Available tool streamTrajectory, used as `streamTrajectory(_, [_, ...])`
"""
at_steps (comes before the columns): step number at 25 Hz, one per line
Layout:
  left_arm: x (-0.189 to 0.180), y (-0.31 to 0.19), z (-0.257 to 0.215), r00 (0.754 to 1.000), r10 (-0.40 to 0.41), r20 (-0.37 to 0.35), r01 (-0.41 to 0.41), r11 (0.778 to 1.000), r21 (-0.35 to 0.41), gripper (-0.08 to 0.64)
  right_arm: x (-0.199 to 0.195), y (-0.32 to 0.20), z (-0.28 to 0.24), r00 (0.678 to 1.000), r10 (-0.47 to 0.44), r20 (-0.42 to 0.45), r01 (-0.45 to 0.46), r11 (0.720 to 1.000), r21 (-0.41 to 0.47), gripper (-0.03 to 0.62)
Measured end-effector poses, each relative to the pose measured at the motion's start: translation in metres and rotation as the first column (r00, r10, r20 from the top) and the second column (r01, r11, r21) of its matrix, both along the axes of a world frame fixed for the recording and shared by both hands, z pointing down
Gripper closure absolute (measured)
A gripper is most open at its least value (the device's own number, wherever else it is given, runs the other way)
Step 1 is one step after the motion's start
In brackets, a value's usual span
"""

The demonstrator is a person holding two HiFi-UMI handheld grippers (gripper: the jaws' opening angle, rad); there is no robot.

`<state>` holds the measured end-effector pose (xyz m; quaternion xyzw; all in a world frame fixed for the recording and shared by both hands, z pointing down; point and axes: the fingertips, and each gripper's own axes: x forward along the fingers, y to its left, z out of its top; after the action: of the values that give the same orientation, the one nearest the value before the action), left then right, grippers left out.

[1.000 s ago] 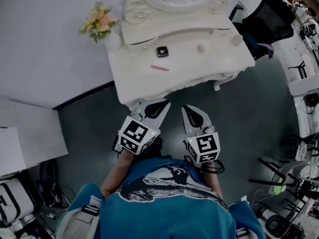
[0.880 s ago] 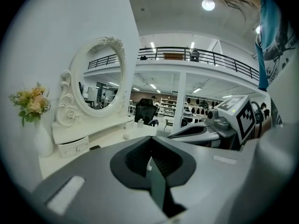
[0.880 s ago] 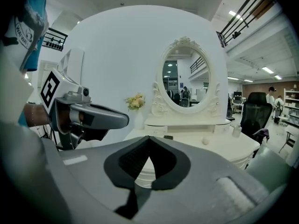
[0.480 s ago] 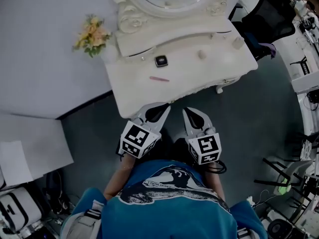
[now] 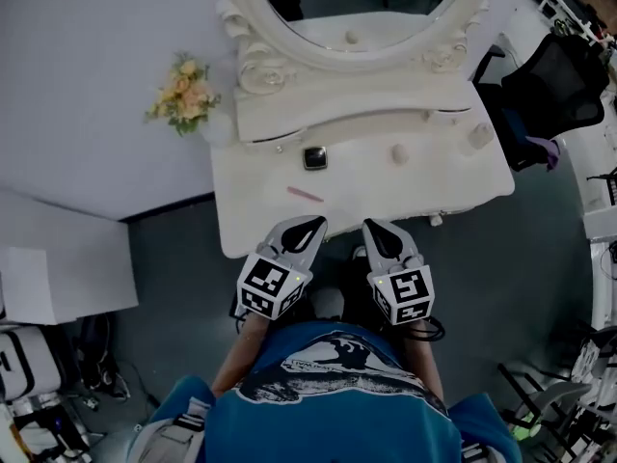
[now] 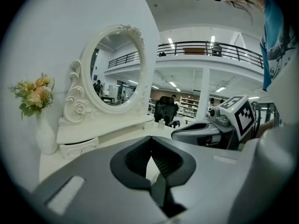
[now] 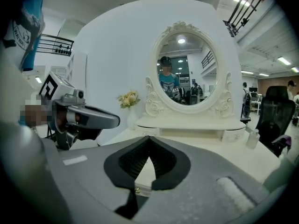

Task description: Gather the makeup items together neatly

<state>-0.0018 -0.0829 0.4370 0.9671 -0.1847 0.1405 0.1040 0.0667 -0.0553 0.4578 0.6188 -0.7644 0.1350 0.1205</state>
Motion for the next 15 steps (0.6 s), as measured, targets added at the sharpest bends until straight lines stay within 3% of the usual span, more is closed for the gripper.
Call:
streamTrajectory(7, [0.069,-0.031,-0.011,0.990,-0.142,-0.019,0.142,0.990,0.004,0.548,0.072,-0.044,-0.004,0.990,-0.138,-0.005,0.138,0.990,0.007,0.589])
streamTrajectory(12, [0.083,-0.036,0.002,0.977,-0.208,0.053,0.209,0.978,-0.021,0.548,0.098,-0.060,0.011,0.983,-0.178,0.045,0.179,0.984,-0.017,0.589])
streamTrajectory(15, [0.085,-0.045,0.000,0.963,-0.261,0.060,0.263,0.965,-0.016,0.548,0.111,-0.069,0.021,0.979,-0.196,0.054,0.198,0.980,-0.035,0.589])
